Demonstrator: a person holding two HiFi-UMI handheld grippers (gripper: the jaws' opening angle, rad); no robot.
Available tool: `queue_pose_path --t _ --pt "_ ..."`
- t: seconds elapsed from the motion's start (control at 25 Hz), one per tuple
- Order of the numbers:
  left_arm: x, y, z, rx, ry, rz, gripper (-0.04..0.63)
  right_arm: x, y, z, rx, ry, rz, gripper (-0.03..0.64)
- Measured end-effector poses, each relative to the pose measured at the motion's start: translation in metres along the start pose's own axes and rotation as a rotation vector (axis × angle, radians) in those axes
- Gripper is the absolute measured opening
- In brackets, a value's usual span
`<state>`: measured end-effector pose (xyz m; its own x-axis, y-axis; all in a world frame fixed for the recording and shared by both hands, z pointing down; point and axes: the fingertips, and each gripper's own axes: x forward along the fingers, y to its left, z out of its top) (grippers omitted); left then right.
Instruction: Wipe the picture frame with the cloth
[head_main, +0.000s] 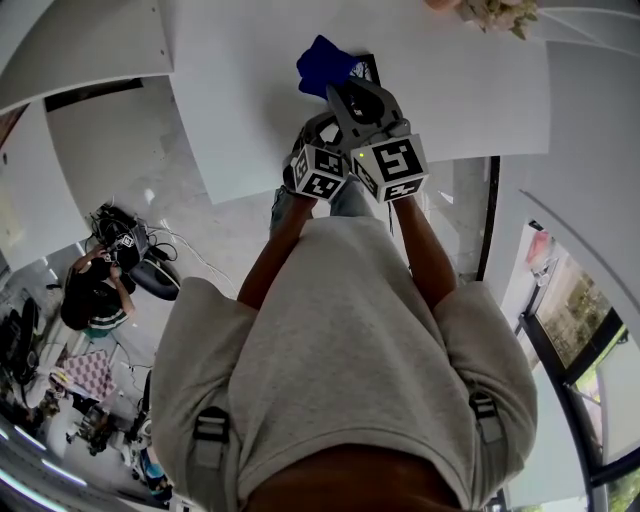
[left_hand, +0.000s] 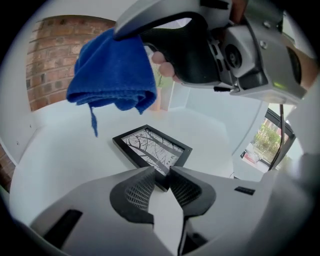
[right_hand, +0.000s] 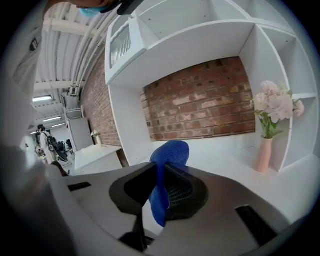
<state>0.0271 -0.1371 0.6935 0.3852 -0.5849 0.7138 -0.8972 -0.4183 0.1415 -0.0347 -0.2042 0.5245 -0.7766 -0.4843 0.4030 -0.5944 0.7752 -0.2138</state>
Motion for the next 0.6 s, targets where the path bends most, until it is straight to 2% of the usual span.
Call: queue_pose_path --t 0.16,0.36,0.6 --pt "0.000 -0.003 -0.001 0.005 0.002 -0.021 0.100 0.022 0.013 -0.005 -0.021 0.040 0.055 0.058" --pt "0.000 -0.002 0.002 0.011 -0.003 -0.019 0.100 0.040 0.001 -0.020 -0.019 0.116 0.120 0.060" --pt "0.000 -0.002 0.002 0.019 0.000 -0.029 0.101 0.053 -0.026 -0.043 -0.025 0.204 0.118 0.058"
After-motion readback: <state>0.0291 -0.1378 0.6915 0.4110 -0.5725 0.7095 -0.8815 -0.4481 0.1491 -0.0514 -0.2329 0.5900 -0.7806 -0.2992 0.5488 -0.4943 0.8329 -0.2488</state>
